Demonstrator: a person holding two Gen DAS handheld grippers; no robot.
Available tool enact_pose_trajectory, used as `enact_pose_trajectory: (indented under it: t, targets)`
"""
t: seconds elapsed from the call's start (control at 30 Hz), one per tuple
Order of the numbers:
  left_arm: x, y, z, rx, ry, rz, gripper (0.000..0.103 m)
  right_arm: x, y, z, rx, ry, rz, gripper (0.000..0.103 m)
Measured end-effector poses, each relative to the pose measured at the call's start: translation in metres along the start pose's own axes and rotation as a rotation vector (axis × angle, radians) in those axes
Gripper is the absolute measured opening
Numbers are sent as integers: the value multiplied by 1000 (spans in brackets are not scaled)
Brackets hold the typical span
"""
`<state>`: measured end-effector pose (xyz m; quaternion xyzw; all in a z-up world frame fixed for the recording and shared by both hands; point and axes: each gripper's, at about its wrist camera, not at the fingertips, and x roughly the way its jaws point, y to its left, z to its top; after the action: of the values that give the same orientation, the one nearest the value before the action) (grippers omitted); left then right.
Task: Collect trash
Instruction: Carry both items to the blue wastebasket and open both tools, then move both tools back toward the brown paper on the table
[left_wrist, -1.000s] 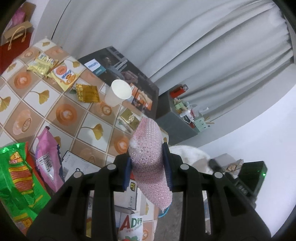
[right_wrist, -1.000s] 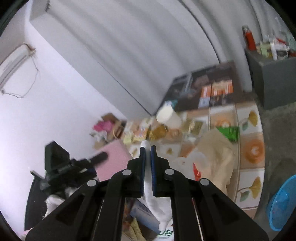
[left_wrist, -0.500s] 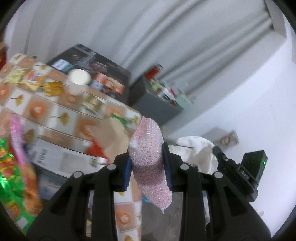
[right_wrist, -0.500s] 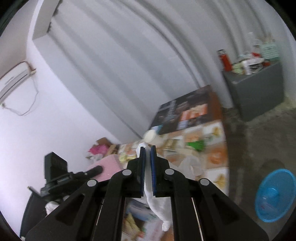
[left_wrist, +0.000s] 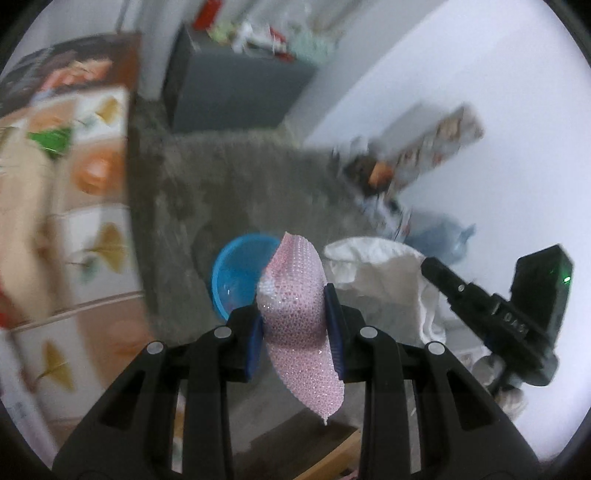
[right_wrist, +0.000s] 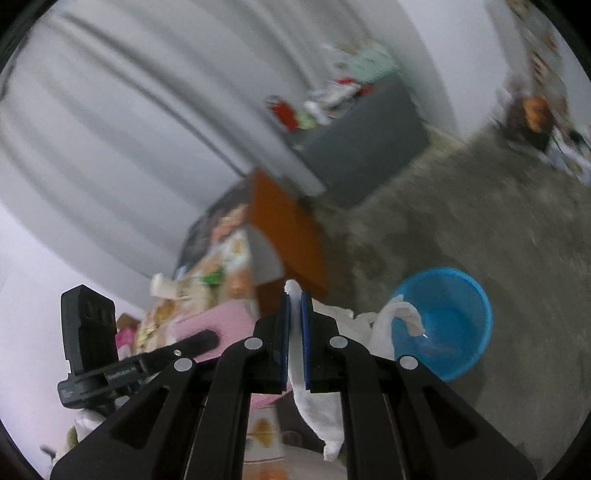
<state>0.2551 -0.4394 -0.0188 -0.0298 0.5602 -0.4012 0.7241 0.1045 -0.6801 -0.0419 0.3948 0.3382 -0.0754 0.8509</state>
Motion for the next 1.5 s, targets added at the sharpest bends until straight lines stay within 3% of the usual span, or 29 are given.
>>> enact_pose_trajectory:
  t: [0.33,0.4,0.43,0.5,0.67,0.8,0.97,1.27,1.5]
  targets:
    - [167,-9,12,52,212,89,33,105,-109,9,166,111,-117,10]
    - [182,-7,10,41,219,105,43,126,-126,8,190,131,-153,13]
    - [190,-3,10,26,206,117,51,130,-131,6,200,136,-162,21]
    - [201,0,15,10,192,125,53,140,-144,1,221,139,-199,36]
    - [205,8,13,-27,205,101,53,143,-156,-9,220,131,-230,36]
    - [187,5,13,-12,182,84,53,127,-142,-14,172,98,-240,37]
    - [139,0,14,21,142,46,53,93,-106,-19,59,48,-239,44]
    - [-7,18,0,65,23,-4,60,36,-5,-24,-137,5,-115,54]
    - [-126,78,-9,-5,-131,10,63,16,78,-28,-201,24,46,62]
